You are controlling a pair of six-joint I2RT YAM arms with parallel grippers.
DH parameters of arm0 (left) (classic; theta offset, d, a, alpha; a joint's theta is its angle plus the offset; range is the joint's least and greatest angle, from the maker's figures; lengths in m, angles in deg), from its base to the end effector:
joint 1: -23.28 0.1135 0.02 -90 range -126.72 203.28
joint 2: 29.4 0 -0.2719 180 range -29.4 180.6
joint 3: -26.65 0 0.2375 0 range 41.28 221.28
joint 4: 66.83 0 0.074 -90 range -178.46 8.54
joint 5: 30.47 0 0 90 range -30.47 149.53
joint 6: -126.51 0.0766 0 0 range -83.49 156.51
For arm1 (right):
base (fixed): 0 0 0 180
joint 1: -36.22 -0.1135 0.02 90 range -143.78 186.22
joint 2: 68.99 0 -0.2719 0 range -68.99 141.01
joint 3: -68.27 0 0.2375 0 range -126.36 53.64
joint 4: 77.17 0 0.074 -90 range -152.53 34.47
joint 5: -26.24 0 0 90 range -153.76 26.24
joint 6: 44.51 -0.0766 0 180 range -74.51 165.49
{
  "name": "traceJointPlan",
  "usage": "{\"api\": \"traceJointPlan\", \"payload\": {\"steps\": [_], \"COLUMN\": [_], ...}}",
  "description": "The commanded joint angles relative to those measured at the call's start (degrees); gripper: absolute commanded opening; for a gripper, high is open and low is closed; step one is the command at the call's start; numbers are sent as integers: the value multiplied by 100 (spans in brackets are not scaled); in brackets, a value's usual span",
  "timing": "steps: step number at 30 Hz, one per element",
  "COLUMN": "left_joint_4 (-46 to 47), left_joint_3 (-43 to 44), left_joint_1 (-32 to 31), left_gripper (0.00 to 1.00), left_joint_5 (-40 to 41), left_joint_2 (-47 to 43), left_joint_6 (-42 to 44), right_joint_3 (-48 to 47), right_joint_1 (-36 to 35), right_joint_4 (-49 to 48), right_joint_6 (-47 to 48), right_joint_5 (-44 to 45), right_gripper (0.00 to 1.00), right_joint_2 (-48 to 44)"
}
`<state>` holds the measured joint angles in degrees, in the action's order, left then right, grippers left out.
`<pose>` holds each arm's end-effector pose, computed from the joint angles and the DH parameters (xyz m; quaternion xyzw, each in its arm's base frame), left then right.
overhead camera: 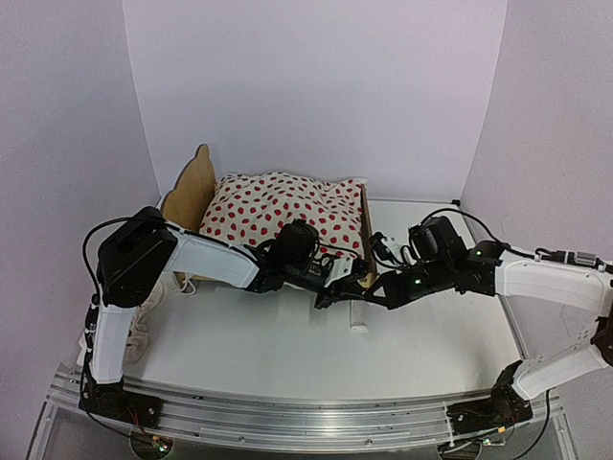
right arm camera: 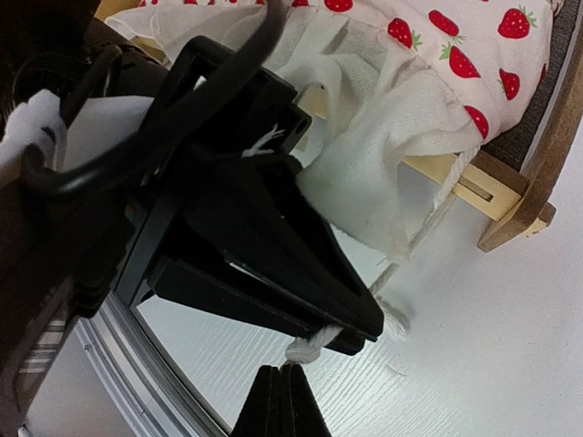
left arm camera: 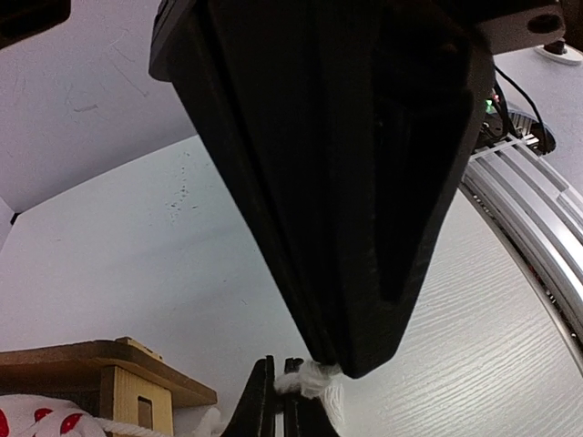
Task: Set up the pet bed
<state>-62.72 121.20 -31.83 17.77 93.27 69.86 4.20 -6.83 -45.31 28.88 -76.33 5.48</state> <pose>0.2419 -0.4361 0.1771 0.6857 0.4261 -0.3896 0.4432 0.2012 0.2108 0.2326 -0.2510 0.8748 0.2869 0.2991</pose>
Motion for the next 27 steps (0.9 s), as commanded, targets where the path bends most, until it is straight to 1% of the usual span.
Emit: {"api": "traceJointPlan", "payload": {"steps": [1,2,5,7,10,12,14,16,21,25,27], "left_joint_4": [163,79,-237,-482,-710,-798,-861,-908,-951,-965,-961], "left_joint_3": [137,79,-72,-138,-170,-174,-217,-302,-462,-501,-503], "left_joint_1": [-16,11,130,188,202,216,229,246,281,281,281], "left_gripper": [0,0,0,0,0,0,0,0,0,0,0], "left_joint_5": [151,213,291,309,365,396,422,433,422,380,371], "left_joint_2": [-130,-190,-388,-451,-481,-489,-509,-533,-586,-581,-574], "left_joint_6": [-205,-199,-83,73,211,235,275,355,373,349,326], "right_joint_3": [-130,-32,446,689,850,1005,1318,1521,1391,1384,1379], "right_joint_1": [-2,-2,-6,-18,-289,-466,-501,-513,-574,-581,-577], "right_joint_4": [-130,-120,-105,-193,-991,-1541,-2307,-2787,-2856,-2908,-2909], "right_joint_6": [-126,-182,-153,-64,187,562,781,940,1064,1035,1043], "right_joint_5": [237,509,1320,1476,1427,1537,1573,1514,1578,1817,1855], "right_gripper": [6,12,26,35,47,51,52,53,51,47,41], "right_joint_2": [38,15,14,260,656,827,964,1167,1759,2043,2104]}}
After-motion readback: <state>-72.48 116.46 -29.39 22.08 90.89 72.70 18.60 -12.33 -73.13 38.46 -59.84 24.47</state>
